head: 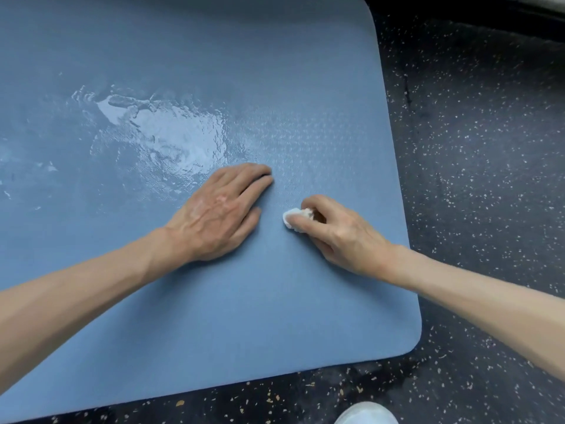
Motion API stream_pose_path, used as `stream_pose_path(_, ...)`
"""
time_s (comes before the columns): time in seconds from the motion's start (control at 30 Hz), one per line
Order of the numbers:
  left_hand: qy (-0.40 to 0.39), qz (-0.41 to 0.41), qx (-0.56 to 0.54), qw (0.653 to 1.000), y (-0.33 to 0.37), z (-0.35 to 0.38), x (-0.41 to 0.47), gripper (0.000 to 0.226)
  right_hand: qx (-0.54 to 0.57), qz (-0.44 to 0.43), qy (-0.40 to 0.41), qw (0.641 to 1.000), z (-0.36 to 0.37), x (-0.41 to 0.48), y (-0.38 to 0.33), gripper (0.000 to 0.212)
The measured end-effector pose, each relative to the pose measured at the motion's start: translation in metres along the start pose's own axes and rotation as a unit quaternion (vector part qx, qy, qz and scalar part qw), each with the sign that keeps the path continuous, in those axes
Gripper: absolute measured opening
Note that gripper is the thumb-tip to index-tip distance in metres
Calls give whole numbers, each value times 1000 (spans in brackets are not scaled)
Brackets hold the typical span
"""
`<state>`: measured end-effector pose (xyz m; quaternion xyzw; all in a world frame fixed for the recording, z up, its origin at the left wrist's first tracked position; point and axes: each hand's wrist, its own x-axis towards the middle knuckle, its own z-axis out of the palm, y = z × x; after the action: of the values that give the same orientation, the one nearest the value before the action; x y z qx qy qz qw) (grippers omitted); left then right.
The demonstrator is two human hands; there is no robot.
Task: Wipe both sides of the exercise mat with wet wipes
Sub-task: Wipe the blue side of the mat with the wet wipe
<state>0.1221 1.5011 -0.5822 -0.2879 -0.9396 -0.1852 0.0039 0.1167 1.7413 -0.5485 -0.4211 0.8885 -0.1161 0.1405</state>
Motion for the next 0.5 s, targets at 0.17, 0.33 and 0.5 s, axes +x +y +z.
stream_pose_path(0.17,26,-13,-1,1000,-15,3,14,46,62,-28,39,997,0,5,5,33)
stream_pose_path(0.33,57,-28,-1,998,-35,-2,40,42,30,45,165,985,-14,65,44,24)
stream_pose_path(0.5,78,-45,24,996,-60,-10,65,38,73,-8,139,988,-19,70,49,24)
